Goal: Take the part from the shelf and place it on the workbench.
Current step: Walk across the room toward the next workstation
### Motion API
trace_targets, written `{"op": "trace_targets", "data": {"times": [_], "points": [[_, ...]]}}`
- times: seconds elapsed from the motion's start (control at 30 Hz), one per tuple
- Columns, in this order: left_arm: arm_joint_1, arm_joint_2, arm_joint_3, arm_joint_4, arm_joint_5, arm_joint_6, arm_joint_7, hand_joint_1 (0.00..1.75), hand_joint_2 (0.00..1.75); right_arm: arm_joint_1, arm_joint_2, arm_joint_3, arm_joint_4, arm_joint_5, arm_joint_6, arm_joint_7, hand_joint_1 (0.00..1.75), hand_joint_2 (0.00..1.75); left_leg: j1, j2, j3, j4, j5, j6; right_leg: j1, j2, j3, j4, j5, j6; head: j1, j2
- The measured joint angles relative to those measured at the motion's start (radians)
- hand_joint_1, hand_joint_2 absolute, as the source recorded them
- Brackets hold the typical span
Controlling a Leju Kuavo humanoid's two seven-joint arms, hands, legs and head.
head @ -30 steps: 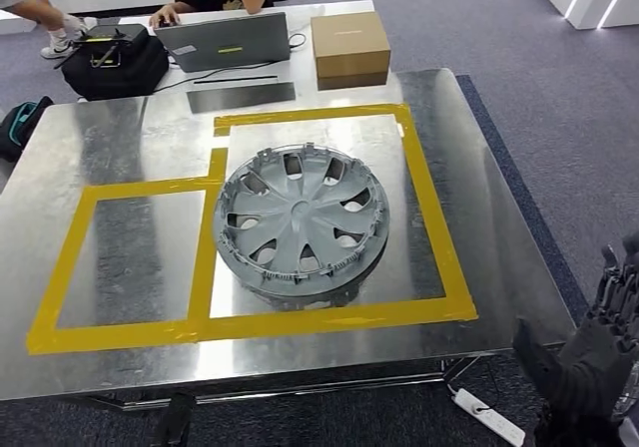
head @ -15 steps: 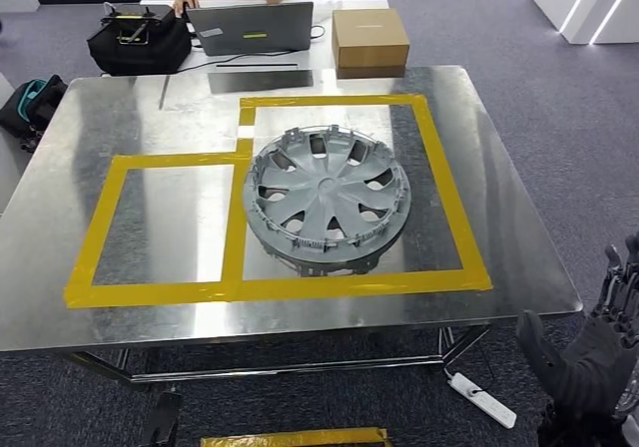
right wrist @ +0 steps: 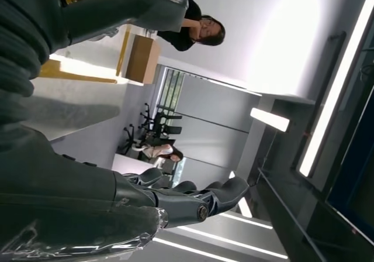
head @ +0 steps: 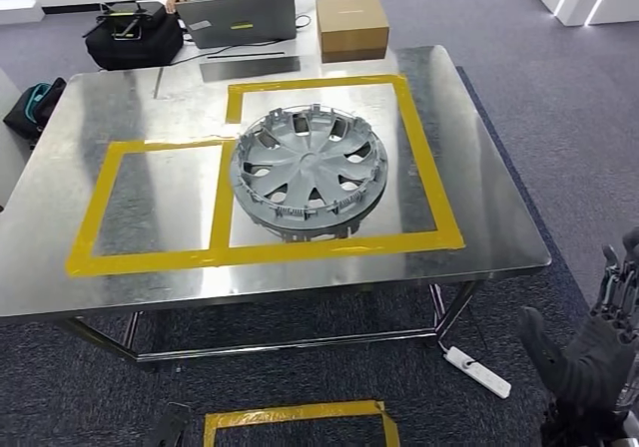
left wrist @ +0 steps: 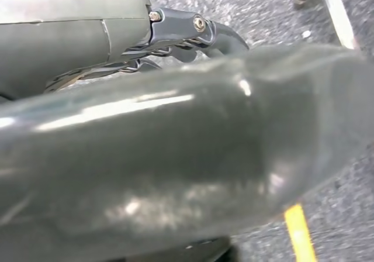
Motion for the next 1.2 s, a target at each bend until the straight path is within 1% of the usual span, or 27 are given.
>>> {"op": "trace_targets", "data": {"times": [0.03, 0.07, 0.1, 0.17, 0.23, 0.3, 0.37, 0.4, 0.47, 0.5, 0.53, 0.57, 0.6, 0.63, 0.67, 0.7, 0.73, 0.77, 0.8, 0.87, 0.9, 0.97, 1.03, 1.07, 1.1, 1.13, 1.2], "points": [[0.001, 0.000, 0.000, 0.000, -0.003, 0.000, 0.000, 0.00, 0.00, 0.000, 0.003, -0.001, 0.002, -0.003, 0.002, 0.000, 0.00, 1.75, 0.001, 0.000, -0.008, 0.053, -0.020, -0.003, 0.000, 0.000, -0.014, 0.001, 0.012, 0.001, 0.000, 0.000], [0.001, 0.000, 0.000, 0.000, -0.005, 0.000, 0.001, 0.00, 0.00, 0.001, 0.006, -0.001, 0.005, -0.006, 0.005, -0.001, 0.00, 1.75, 0.002, 0.000, -0.002, 0.079, -0.017, -0.004, 0.000, -0.001, -0.030, 0.002, 0.024, 0.002, 0.000, 0.000], [0.002, 0.000, 0.000, 0.000, -0.006, 0.001, 0.001, 0.00, 0.00, 0.001, 0.010, -0.002, 0.006, -0.009, 0.007, -0.002, 0.00, 1.75, 0.003, 0.000, 0.023, 0.071, 0.003, -0.004, 0.000, -0.001, -0.045, 0.003, 0.035, 0.005, 0.000, 0.000], [0.001, 0.001, 0.000, 0.000, -0.006, 0.002, 0.002, 0.00, 0.00, 0.001, 0.015, -0.006, 0.008, -0.014, 0.010, -0.003, 0.00, 1.75, 0.004, 0.000, 0.117, -0.036, 0.049, -0.002, -0.001, -0.001, -0.068, 0.004, 0.054, 0.014, 0.000, 0.000], [-0.002, 0.002, 0.000, 0.000, -0.007, 0.001, 0.002, 0.00, 0.00, 0.000, 0.017, -0.010, 0.009, -0.016, 0.010, -0.004, 0.00, 1.75, 0.003, -0.001, 0.215, -0.170, 0.052, 0.006, 0.001, -0.001, -0.082, 0.006, 0.070, 0.026, -0.001, 0.000], [-0.004, 0.003, 0.000, 0.000, -0.007, 0.001, 0.002, 0.00, 0.00, -0.001, 0.018, -0.015, 0.009, -0.016, 0.010, -0.004, 0.00, 1.75, 0.000, -0.003, 0.245, -0.224, 0.043, 0.020, 0.003, -0.003, -0.089, 0.006, 0.088, 0.037, 0.000, 0.000], [-0.001, 0.003, 0.000, 0.000, -0.008, 0.002, 0.003, 0.00, 0.00, -0.001, 0.020, -0.018, 0.010, -0.016, 0.010, -0.004, 0.00, 1.75, -0.001, 0.000, 0.231, -0.223, 0.055, 0.037, 0.000, -0.002, -0.097, 0.009, 0.093, 0.047, 0.001, 0.000], [0.001, 0.004, 0.000, 0.000, -0.008, 0.002, 0.003, 0.00, 0.00, 0.000, 0.021, -0.018, 0.010, -0.017, 0.010, -0.004, 0.00, 1.75, -0.001, 0.002, 0.224, -0.222, 0.063, 0.046, -0.001, -0.002, -0.105, 0.023, 0.074, 0.051, 0.001, 0.000], [0.001, 0.004, 0.000, 0.000, -0.007, 0.003, 0.006, 0.00, 0.00, 0.001, 0.021, -0.020, 0.012, -0.018, 0.009, -0.004, 0.00, 0.87, -0.002, 0.005, 0.202, -0.223, 0.082, 0.059, -0.001, 0.000, -0.138, 0.117, -0.016, 0.056, 0.003, 0.000], [0.001, 0.004, 0.000, 0.000, -0.006, 0.003, 0.008, 0.00, 0.00, 0.001, 0.022, -0.021, 0.012, -0.018, 0.009, -0.004, 0.00, 0.44, -0.004, 0.005, 0.188, -0.223, 0.091, 0.063, 0.000, 0.000, -0.157, 0.187, -0.064, 0.057, 0.005, 0.000], [0.002, 0.004, 0.000, 0.000, -0.007, 0.002, 0.009, 0.00, 0.00, 0.001, 0.022, -0.022, 0.013, -0.019, 0.009, -0.004, 0.00, 0.00, -0.006, 0.005, 0.173, -0.222, 0.102, 0.065, 0.001, 0.000, -0.172, 0.255, -0.095, 0.057, 0.006, 0.000], [0.002, 0.004, 0.000, 0.000, -0.009, 0.000, 0.010, 0.00, 0.00, 0.002, 0.023, -0.023, 0.014, -0.021, 0.010, -0.005, 0.00, 0.00, -0.009, 0.005, 0.159, -0.222, 0.112, 0.066, 0.003, 0.000, -0.176, 0.300, -0.100, 0.055, 0.007, 0.000], [0.003, 0.004, 0.000, 0.000, -0.012, -0.001, 0.011, 0.00, 0.00, 0.003, 0.023, -0.025, 0.014, -0.023, 0.010, -0.006, 0.00, 0.00, -0.011, 0.005, 0.145, -0.222, 0.122, 0.066, 0.004, 0.000, -0.168, 0.317, -0.083, 0.053, 0.006, 0.000], [0.003, 0.003, 0.000, 0.000, -0.017, -0.001, 0.011, 0.00, 0.00, 0.004, 0.024, -0.027, 0.014, -0.028, 0.012, -0.007, 0.00, 0.00, -0.014, 0.005, 0.133, -0.221, 0.132, 0.066, 0.006, 0.000, -0.140, 0.295, -0.052, 0.048, 0.006, 0.000], [0.003, 0.002, -0.001, 0.000, -0.021, -0.001, 0.013, 0.00, 0.00, 0.005, 0.025, -0.030, 0.014, -0.034, 0.017, -0.008, 0.00, 0.00, -0.016, 0.005, 0.122, -0.221, 0.141, 0.064, 0.008, 0.000, -0.092, 0.240, -0.027, 0.042, 0.006, 0.000], [0.003, 0.001, -0.002, 0.000, -0.024, 0.000, 0.014, 0.00, 0.00, 0.005, 0.026, -0.033, 0.013, -0.041, 0.023, -0.009, 0.00, 0.00, -0.020, 0.004, 0.113, -0.219, 0.149, 0.062, 0.011, 0.000, -0.033, 0.164, -0.021, 0.034, 0.006, 0.000], [0.003, -0.001, -0.003, 0.000, -0.027, 0.001, 0.016, 0.00, 0.00, 0.005, 0.027, -0.036, 0.013, -0.049, 0.030, -0.011, 0.00, 0.00, -0.022, 0.004, 0.107, -0.217, 0.156, 0.060, 0.013, -0.001, 0.025, 0.084, -0.028, 0.029, 0.006, 0.000], [0.002, -0.002, -0.004, 0.000, -0.029, 0.002, 0.017, 0.00, 0.00, 0.005, 0.028, -0.040, 0.012, -0.056, 0.036, -0.013, 0.00, 0.00, -0.024, 0.004, 0.104, -0.214, 0.162, 0.056, 0.015, -0.001, 0.062, 0.024, -0.044, 0.025, 0.006, 0.000], [0.001, -0.003, -0.004, 0.000, -0.030, 0.003, 0.017, 0.00, 0.00, 0.006, 0.030, -0.044, 0.012, -0.061, 0.039, -0.015, 0.00, 0.00, -0.024, 0.005, 0.101, -0.213, 0.168, 0.052, 0.016, 0.000, 0.079, -0.008, -0.058, 0.022, 0.006, 0.000], [0.001, -0.004, -0.005, 0.000, -0.034, 0.004, 0.017, 0.00, 0.00, 0.010, 0.035, -0.051, 0.012, -0.070, 0.045, -0.021, 0.00, 0.00, -0.022, 0.006, 0.098, -0.210, 0.174, 0.041, 0.016, 0.003, 0.072, -0.019, -0.055, 0.012, 0.007, 0.000], [0.002, -0.004, -0.005, 0.000, -0.035, 0.005, 0.017, 0.00, 0.00, 0.011, 0.039, -0.054, 0.012, -0.073, 0.047, -0.024, 0.00, 0.00, -0.020, 0.006, 0.092, -0.197, 0.160, 0.034, 0.015, 0.006, 0.068, -0.020, -0.049, 0.005, 0.005, 0.000], [0.004, -0.004, -0.005, 0.000, -0.035, 0.008, 0.018, 0.00, 0.00, 0.015, 0.048, -0.059, 0.010, -0.075, 0.051, -0.029, 0.00, 0.00, -0.016, 0.005, 0.060, -0.114, 0.092, 0.019, 0.011, 0.011, 0.060, -0.021, -0.035, -0.005, 0.002, 0.000], [0.008, -0.004, -0.005, 0.000, -0.032, 0.010, 0.020, 0.00, 0.00, 0.022, 0.058, -0.064, 0.008, -0.072, 0.056, -0.033, 0.00, 0.00, -0.010, 0.005, 0.012, 0.021, 0.015, 0.009, 0.011, 0.020, 0.049, -0.020, -0.023, -0.008, 0.000, 0.000], [0.011, -0.004, -0.005, 0.000, -0.030, 0.012, 0.021, 0.00, 0.00, 0.025, 0.063, -0.066, 0.008, -0.071, 0.057, -0.034, 0.00, 0.00, -0.007, 0.005, 0.000, 0.066, 0.001, 0.006, 0.010, 0.026, 0.044, -0.019, -0.017, -0.007, 0.000, 0.000], [0.013, -0.004, -0.005, 0.000, -0.028, 0.014, 0.022, 0.00, 0.00, 0.027, 0.067, -0.068, 0.008, -0.070, 0.058, -0.034, 0.00, 0.00, -0.005, 0.005, 0.003, 0.077, 0.006, 0.005, 0.010, 0.034, 0.037, -0.018, -0.012, -0.005, 0.000, 0.000], [0.015, -0.004, -0.005, 0.000, -0.027, 0.017, 0.022, 0.00, 0.00, 0.028, 0.071, -0.068, 0.008, -0.069, 0.059, -0.035, 0.00, 0.00, -0.003, 0.004, 0.026, 0.048, 0.030, 0.005, 0.009, 0.043, 0.033, -0.017, -0.009, -0.003, 0.000, 0.000], [0.016, -0.004, -0.005, 0.000, -0.027, 0.023, 0.023, 0.00, 0.00, 0.028, 0.077, -0.069, 0.008, -0.066, 0.060, -0.035, 0.00, 0.00, 0.000, -0.019, 0.105, -0.083, 0.090, 0.008, 0.007, 0.059, 0.027, -0.014, -0.006, 0.003, 0.000, 0.000]]}}
